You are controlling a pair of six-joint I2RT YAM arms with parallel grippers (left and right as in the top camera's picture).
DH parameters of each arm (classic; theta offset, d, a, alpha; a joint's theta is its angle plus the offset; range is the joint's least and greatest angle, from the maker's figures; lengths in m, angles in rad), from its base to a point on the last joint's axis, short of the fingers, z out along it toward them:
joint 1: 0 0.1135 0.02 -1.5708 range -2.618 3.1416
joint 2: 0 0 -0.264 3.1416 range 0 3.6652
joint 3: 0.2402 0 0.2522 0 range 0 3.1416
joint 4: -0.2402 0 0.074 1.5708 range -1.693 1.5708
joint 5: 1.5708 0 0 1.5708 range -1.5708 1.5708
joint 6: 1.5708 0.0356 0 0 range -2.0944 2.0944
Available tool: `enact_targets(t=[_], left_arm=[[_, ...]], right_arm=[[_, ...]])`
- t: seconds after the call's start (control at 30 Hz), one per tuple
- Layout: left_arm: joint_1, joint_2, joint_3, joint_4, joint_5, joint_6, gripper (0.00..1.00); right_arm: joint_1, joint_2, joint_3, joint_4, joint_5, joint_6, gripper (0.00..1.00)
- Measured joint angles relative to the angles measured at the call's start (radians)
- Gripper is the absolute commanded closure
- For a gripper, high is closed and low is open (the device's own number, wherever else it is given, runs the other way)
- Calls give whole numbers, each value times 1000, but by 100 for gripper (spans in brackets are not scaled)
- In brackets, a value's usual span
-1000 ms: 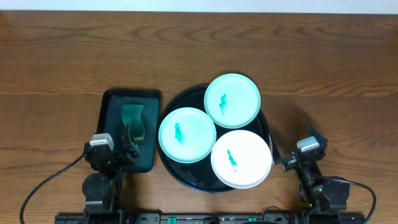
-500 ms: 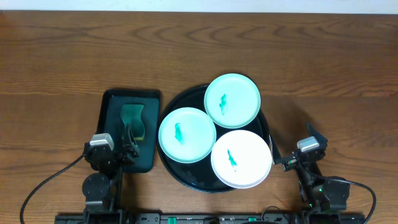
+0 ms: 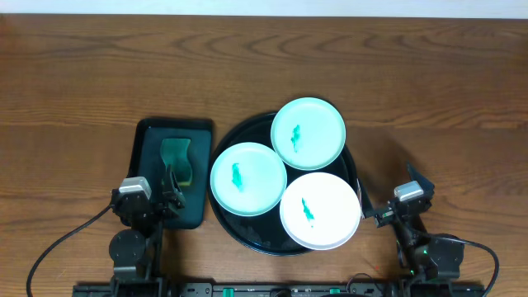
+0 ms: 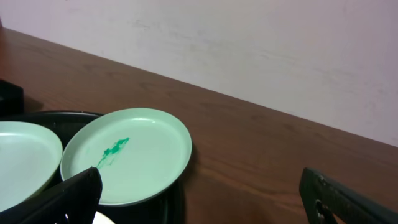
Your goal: Clean dirty plates on tray and stack at the side
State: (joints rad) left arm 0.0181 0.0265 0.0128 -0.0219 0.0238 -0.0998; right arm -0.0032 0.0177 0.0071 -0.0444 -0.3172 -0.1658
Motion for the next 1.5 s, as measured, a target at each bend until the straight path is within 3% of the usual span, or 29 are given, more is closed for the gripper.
enact_targets(t=[1.13,1.33,1.5], left_arm=[[0,3,2,-1,35,0,20],[0,104,28,-42,61,-46,20],[0,301,128,-98,82,-65,20]], right_arm=[[0,0,0,0,0,0,1],[0,0,0,0,0,0,1],[0,0,0,0,0,0,1]])
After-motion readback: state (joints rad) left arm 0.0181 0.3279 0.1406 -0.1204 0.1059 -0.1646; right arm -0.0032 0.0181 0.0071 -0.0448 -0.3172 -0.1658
